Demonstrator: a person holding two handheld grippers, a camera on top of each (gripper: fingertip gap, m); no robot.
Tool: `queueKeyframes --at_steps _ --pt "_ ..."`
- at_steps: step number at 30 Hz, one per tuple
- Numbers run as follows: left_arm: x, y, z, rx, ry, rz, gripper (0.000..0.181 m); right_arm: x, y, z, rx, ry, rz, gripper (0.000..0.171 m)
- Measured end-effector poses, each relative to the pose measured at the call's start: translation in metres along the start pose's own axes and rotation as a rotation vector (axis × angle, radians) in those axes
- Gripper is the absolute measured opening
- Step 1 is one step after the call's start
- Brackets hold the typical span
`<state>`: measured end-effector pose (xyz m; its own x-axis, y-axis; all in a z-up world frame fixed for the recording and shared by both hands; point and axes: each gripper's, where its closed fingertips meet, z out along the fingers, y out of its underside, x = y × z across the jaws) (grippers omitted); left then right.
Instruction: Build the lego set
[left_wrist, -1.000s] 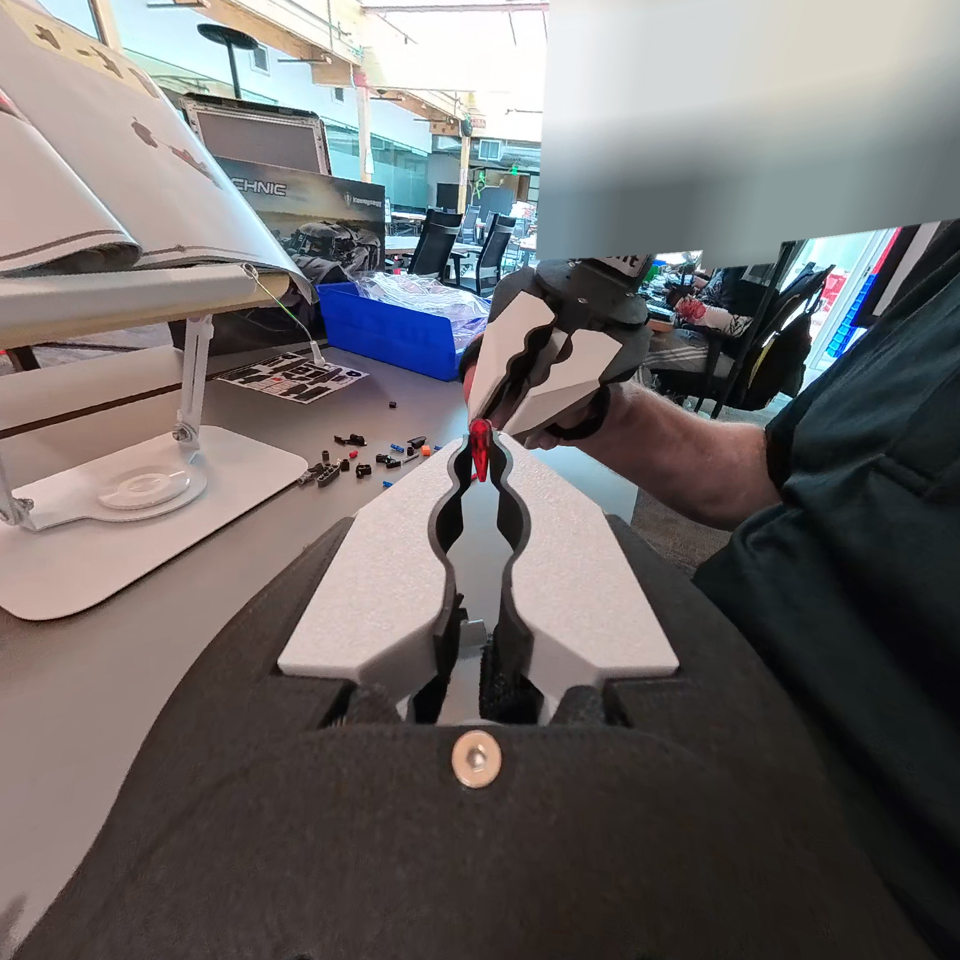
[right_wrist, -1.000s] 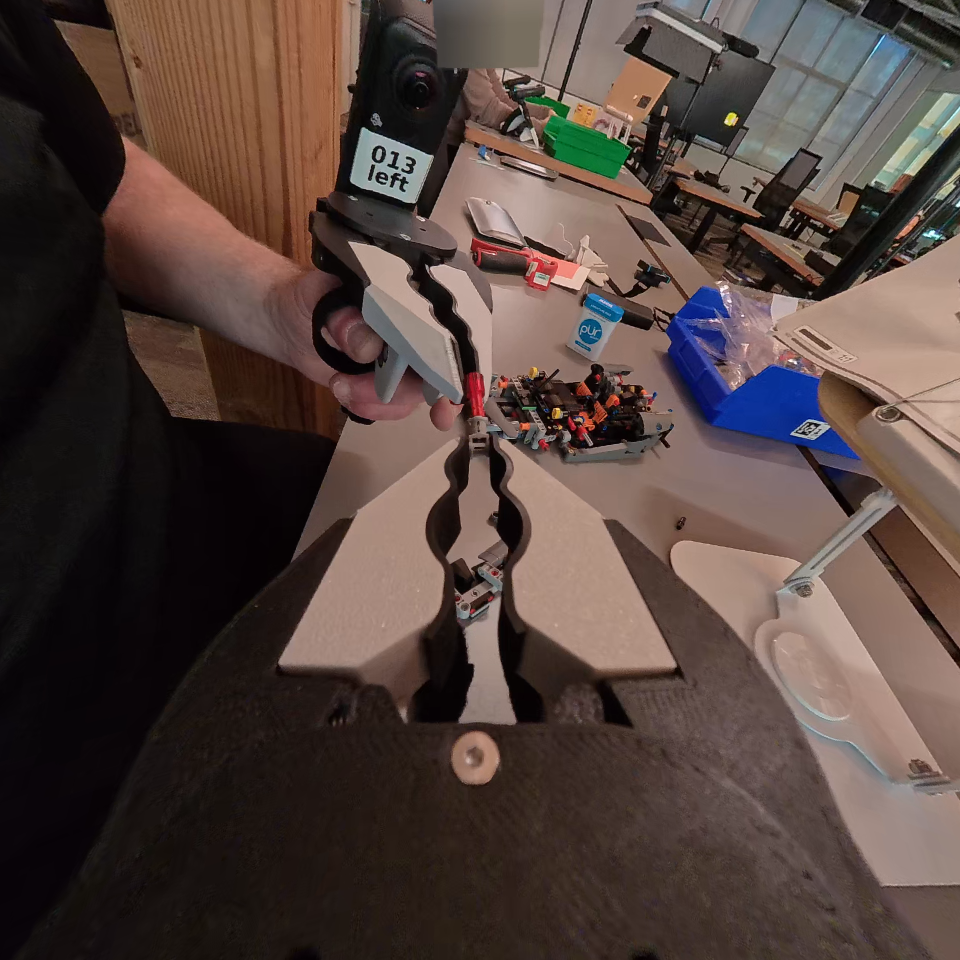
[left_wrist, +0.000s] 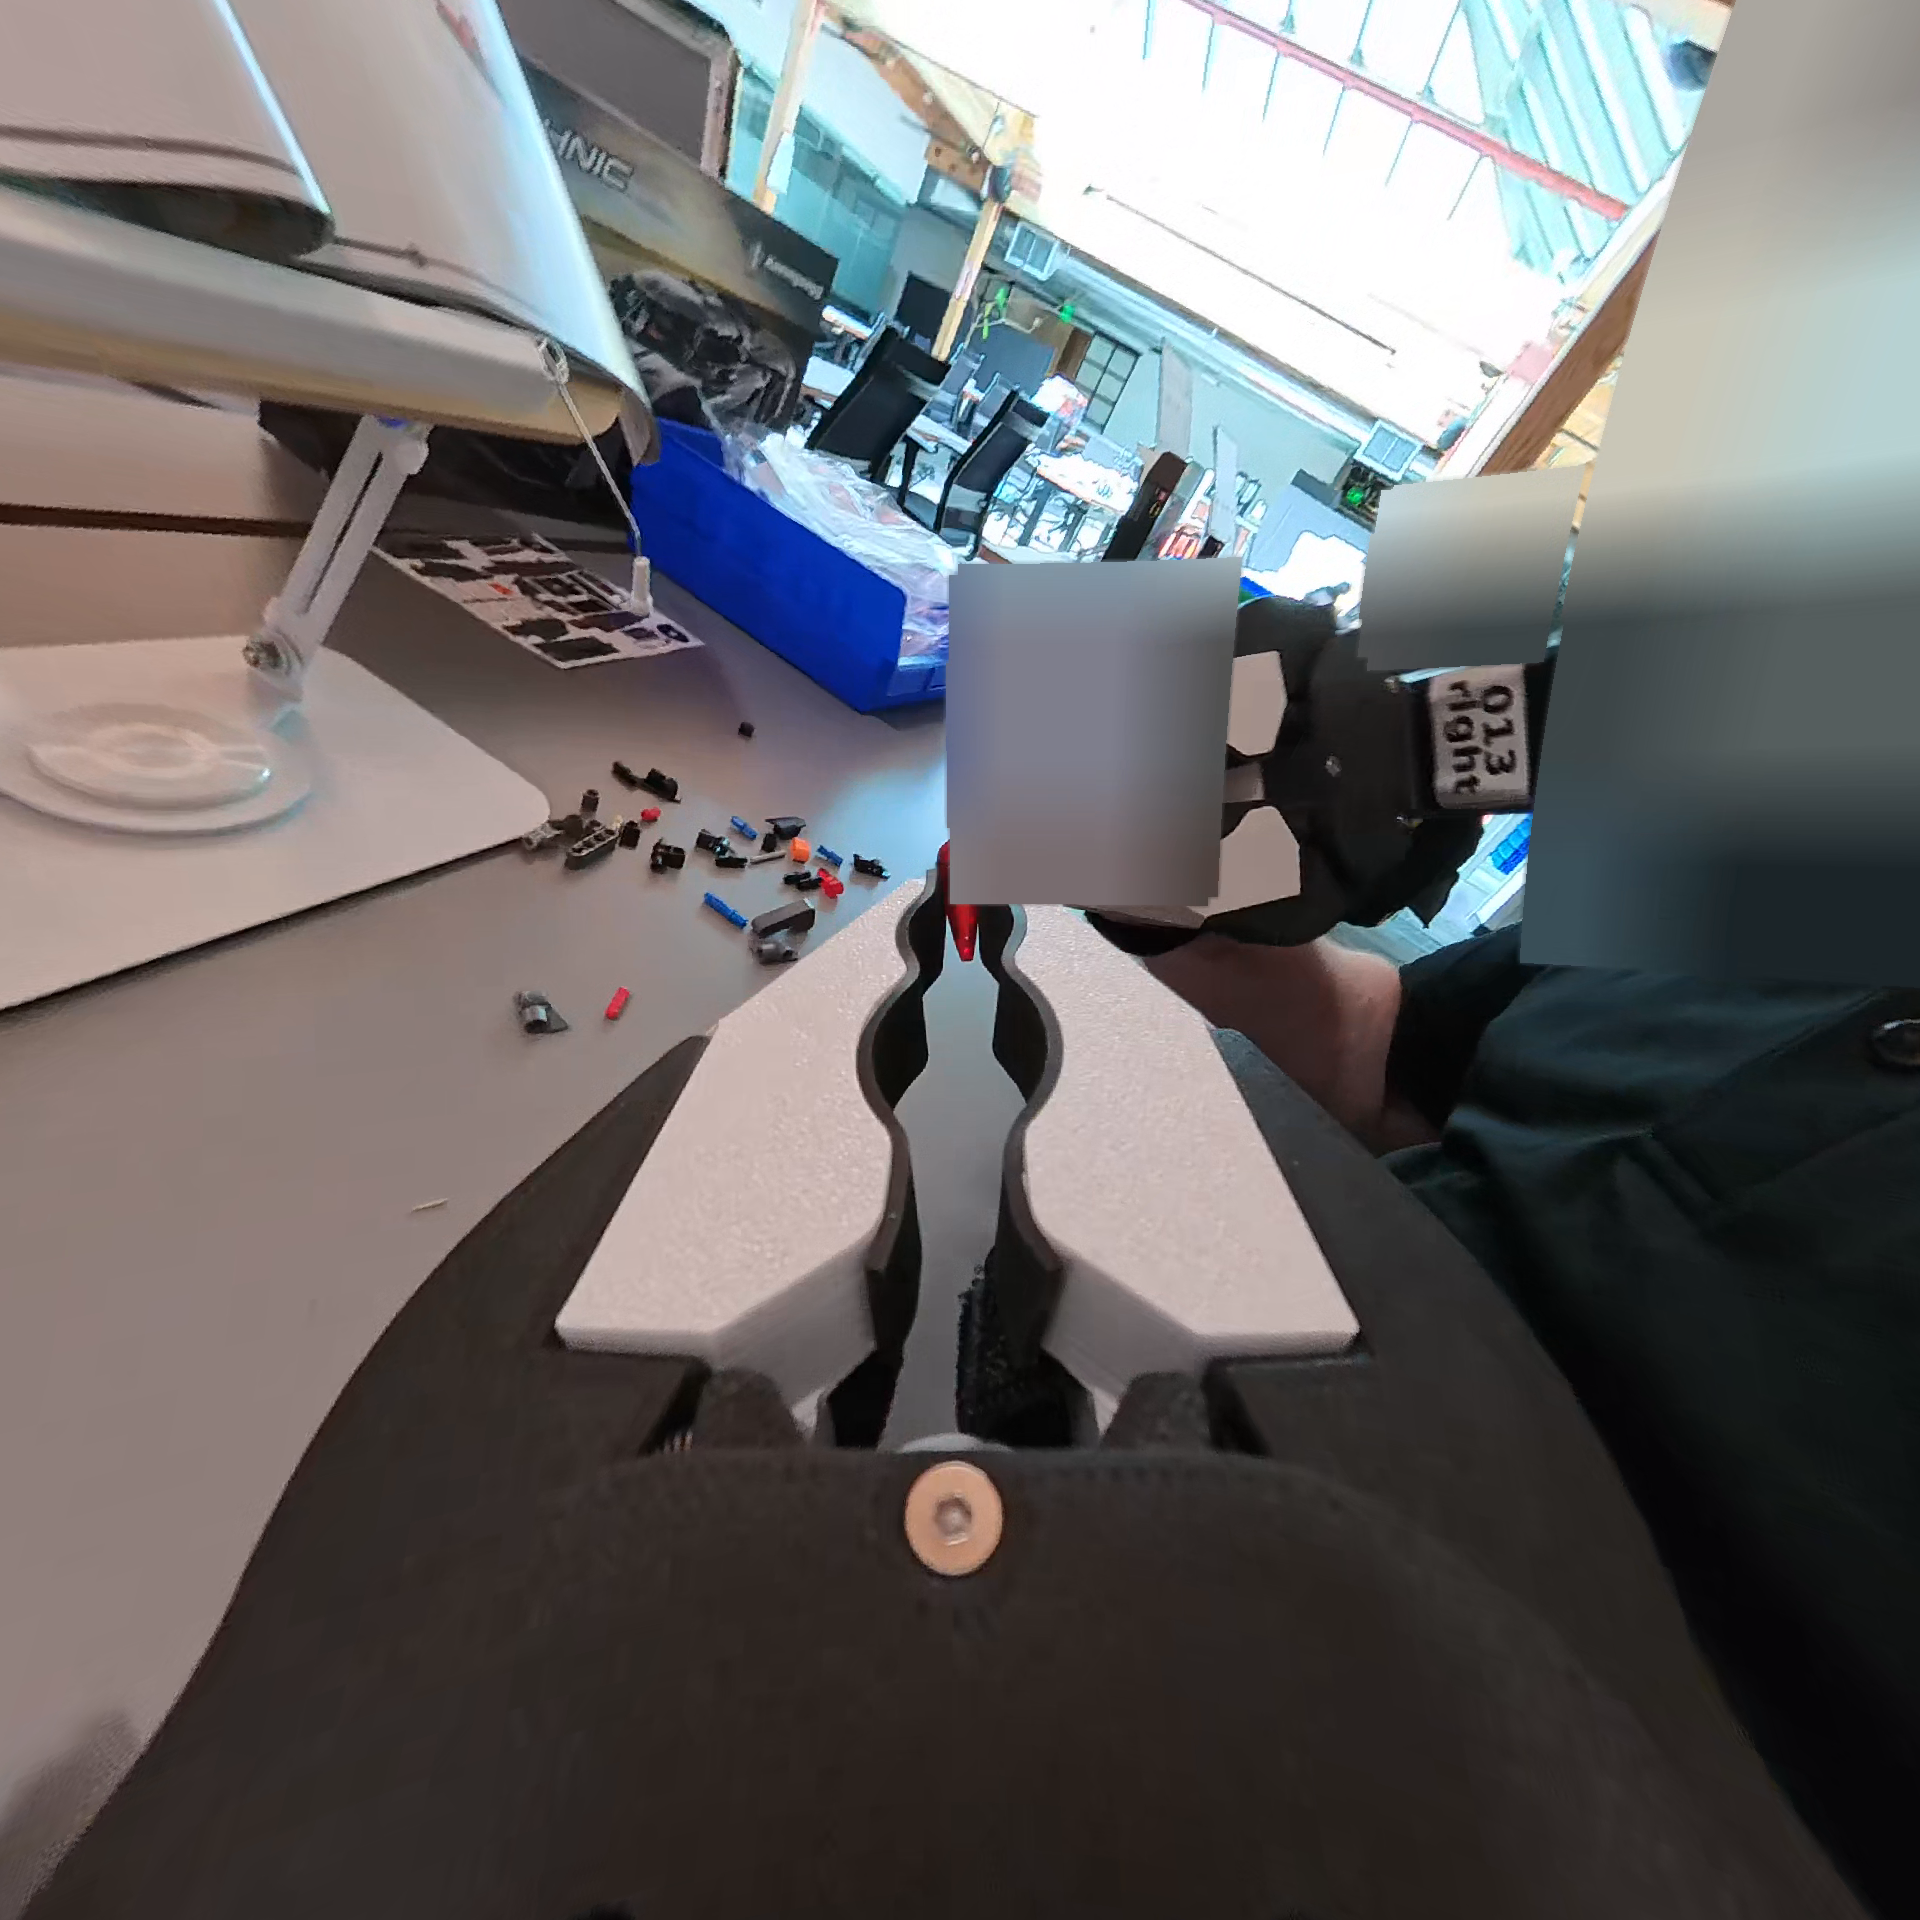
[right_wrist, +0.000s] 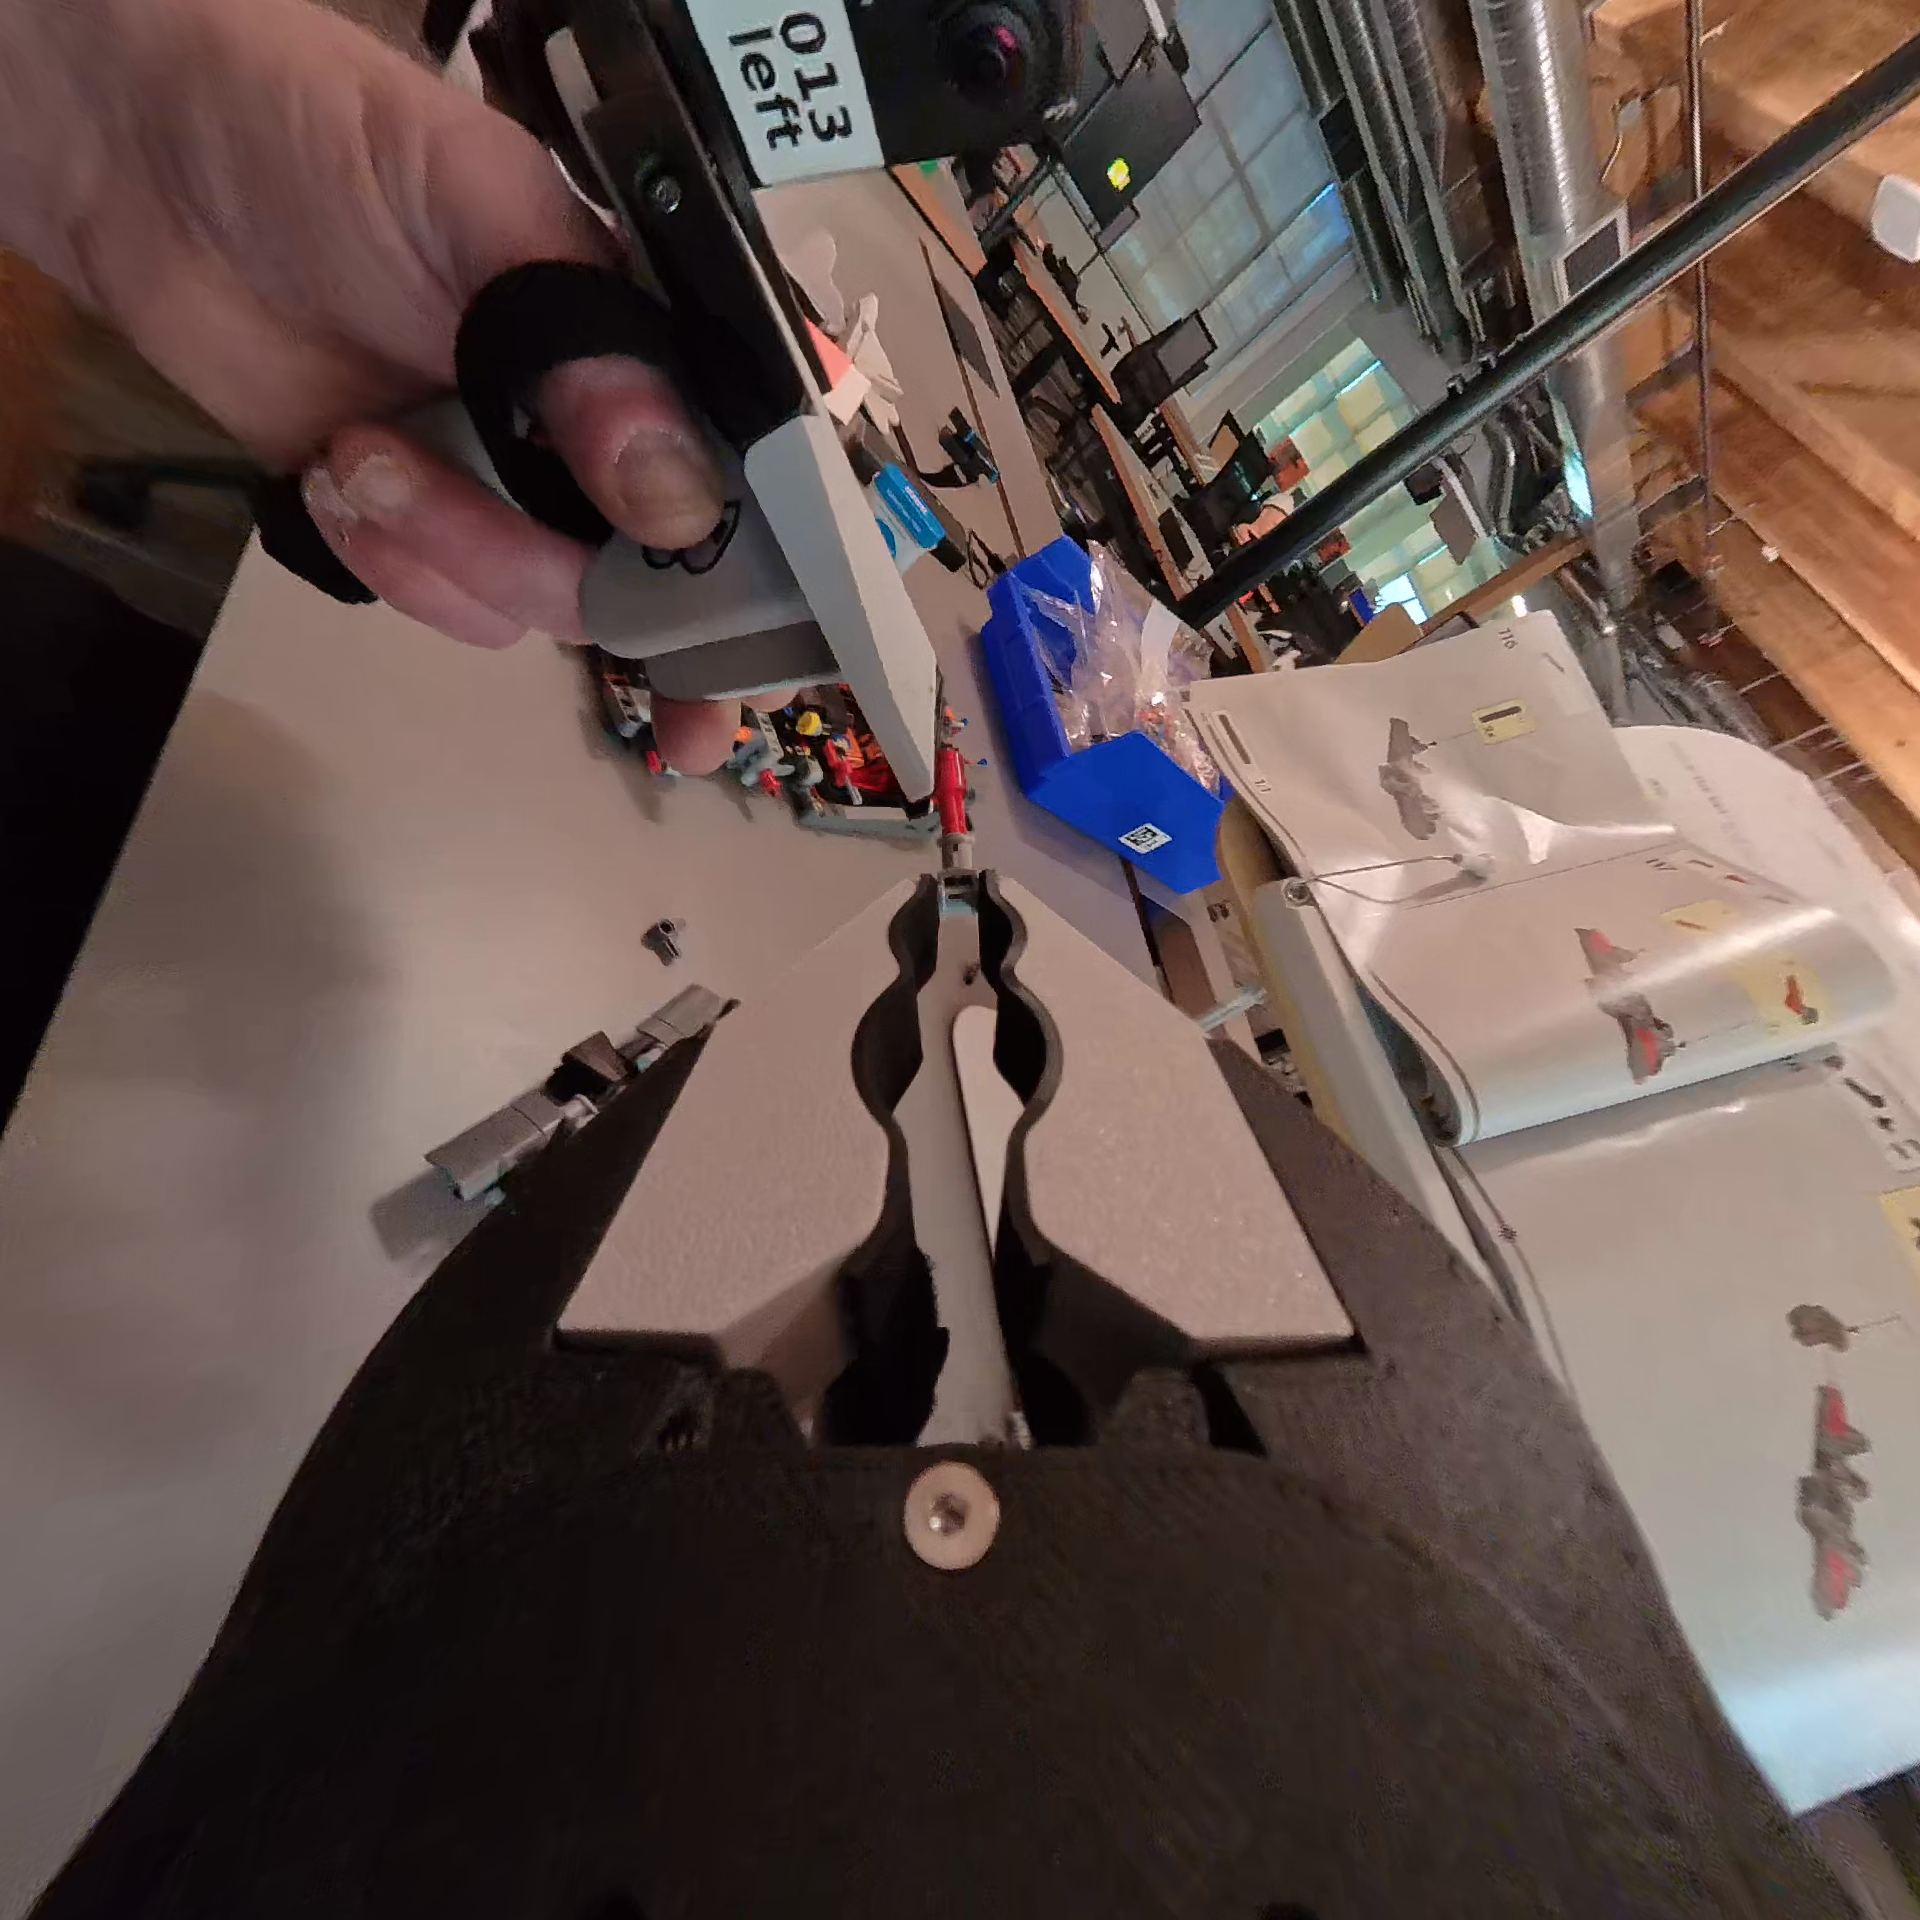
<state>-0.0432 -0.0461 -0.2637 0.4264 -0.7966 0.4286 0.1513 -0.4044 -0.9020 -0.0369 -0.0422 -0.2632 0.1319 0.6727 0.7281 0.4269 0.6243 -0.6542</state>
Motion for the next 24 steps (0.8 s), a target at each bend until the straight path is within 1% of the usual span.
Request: queueKeyframes --at_steps 5,13,21,24 --pt "-0.0032 -0.0006 0.0022 -0.022 -0.023 -0.015 0.004 0.002 0.0014 0.0028 -0.041 0.034 -0.093 0.004" --pt "-0.0067 -0.0042 0.0033 -0.022 -0.03 -0.023 0.004 0.0066 0.0014 0.0054 -0.041 0.038 -0.07 0.004" --pt "-0.0094 0.0002 0.0021 -0.074 -0.067 0.022 0.004 0.0034 0.0031 0.0079 -0.044 0.017 -0.095 0.004" --pt "-0.0091 0.0023 0.0034 -0.096 -0.058 0.02 0.004 0.0026 0.0041 0.0071 -0.049 0.007 -0.118 0.004"
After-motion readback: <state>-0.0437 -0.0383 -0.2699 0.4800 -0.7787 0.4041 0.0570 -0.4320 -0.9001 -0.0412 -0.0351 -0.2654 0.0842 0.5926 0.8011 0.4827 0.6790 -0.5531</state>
